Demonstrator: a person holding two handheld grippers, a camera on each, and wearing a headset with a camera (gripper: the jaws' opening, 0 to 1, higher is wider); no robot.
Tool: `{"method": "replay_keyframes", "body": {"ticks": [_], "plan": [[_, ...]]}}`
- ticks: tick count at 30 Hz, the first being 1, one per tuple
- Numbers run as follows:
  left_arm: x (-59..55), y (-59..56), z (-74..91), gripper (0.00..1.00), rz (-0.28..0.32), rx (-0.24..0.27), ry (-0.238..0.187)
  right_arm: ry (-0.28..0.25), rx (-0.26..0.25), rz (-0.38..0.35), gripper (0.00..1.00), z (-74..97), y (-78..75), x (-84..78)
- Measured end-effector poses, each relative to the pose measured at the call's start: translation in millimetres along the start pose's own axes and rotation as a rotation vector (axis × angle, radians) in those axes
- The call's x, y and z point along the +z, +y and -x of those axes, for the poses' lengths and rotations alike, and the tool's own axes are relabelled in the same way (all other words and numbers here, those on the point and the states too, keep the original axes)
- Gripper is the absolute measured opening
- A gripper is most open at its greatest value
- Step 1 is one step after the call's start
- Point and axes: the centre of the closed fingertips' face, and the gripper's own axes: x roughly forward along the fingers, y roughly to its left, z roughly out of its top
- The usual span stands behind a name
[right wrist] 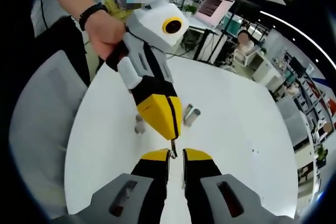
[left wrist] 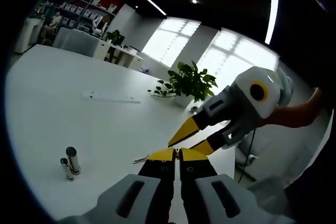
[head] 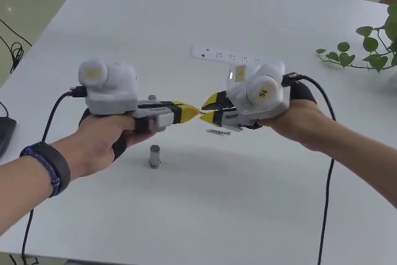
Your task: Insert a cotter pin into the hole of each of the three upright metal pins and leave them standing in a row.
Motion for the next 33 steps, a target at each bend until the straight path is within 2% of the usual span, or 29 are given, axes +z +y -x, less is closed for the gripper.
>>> {"method": "replay_keyframes", "body": {"ticks": [10, 20, 33], "plan": [[-3.2, -13.4, 3.6, 0.00, -0.080, -0.066, 0.026, -0.005, 0.083, -0.027, 0.10, 0.0, 15.5, -1.2], [-4.8, -18.9, 5.8, 0.00, -0.139, -0.107, 0.047, -0.014, 0.125, -0.040, 0.07, 0.5, 24.8, 0.9], [-14.3, -26.5, 9.3, 0.00, -0.246, -0.171, 0.106, -0.015, 0.192, -0.061, 0.05, 2.2, 37.9, 0.4]]}}
